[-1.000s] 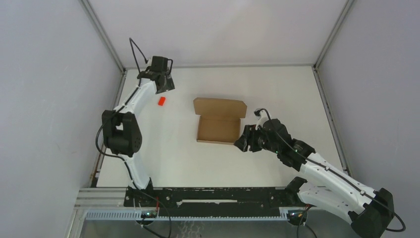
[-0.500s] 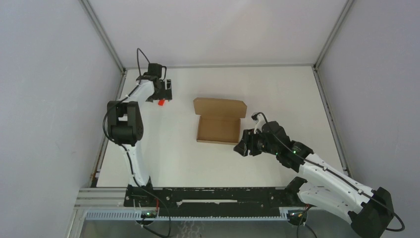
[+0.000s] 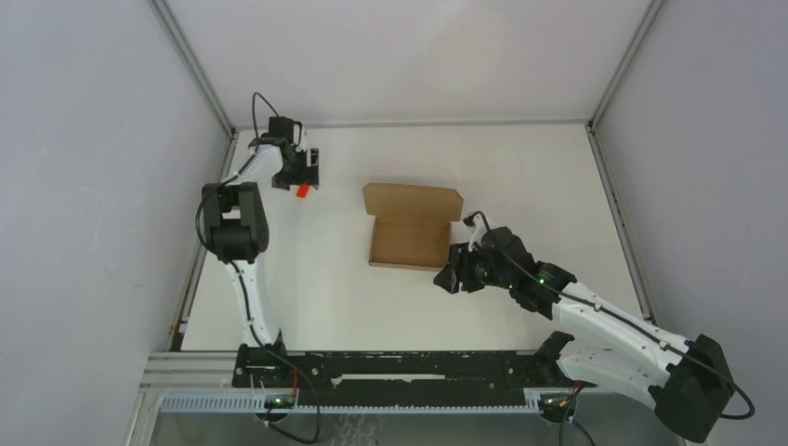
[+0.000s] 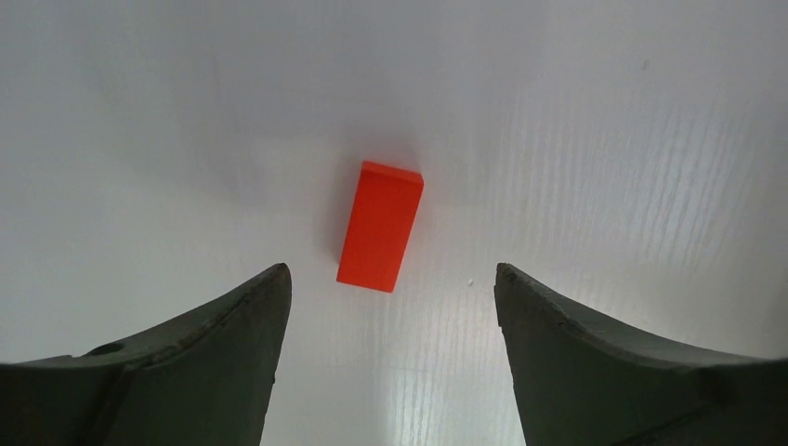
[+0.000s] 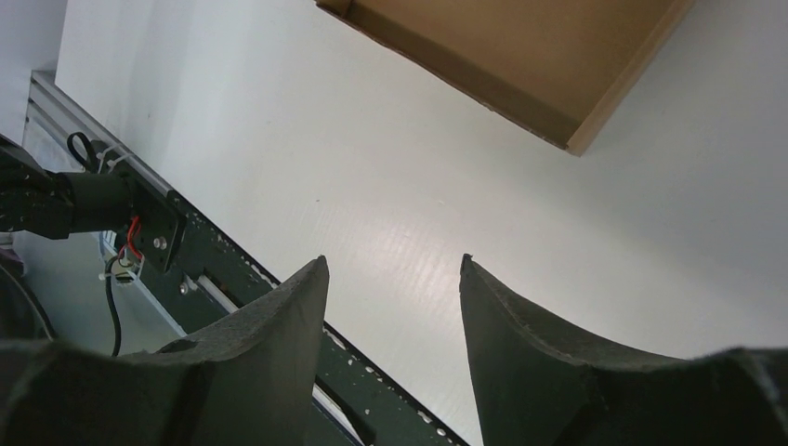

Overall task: Fold the paper box
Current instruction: Pick up the product from the center of the board, then place the product in the paper box, then close the paper box at the center of the board.

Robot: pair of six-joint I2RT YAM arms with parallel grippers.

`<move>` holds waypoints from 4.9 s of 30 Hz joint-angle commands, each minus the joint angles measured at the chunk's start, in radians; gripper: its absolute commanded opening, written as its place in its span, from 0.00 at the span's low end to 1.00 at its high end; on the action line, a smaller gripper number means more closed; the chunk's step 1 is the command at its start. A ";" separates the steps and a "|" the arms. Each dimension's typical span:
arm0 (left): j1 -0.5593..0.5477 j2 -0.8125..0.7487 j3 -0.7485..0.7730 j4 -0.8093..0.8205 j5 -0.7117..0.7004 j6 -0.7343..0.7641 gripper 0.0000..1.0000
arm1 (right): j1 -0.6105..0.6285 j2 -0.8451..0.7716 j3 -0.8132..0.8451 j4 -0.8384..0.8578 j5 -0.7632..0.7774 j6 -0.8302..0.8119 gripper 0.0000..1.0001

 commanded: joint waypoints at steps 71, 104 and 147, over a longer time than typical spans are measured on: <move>-0.232 -0.652 -0.584 0.061 -0.153 -0.396 0.35 | 0.046 -0.257 0.070 -0.153 0.151 0.043 0.61; -0.826 -0.693 -0.555 0.201 -0.330 -0.627 0.49 | -0.027 -0.324 0.055 -0.262 0.248 0.026 0.64; -0.346 -0.879 -0.693 0.421 0.098 -0.034 0.74 | -0.455 0.305 0.255 0.399 -0.227 -0.646 0.44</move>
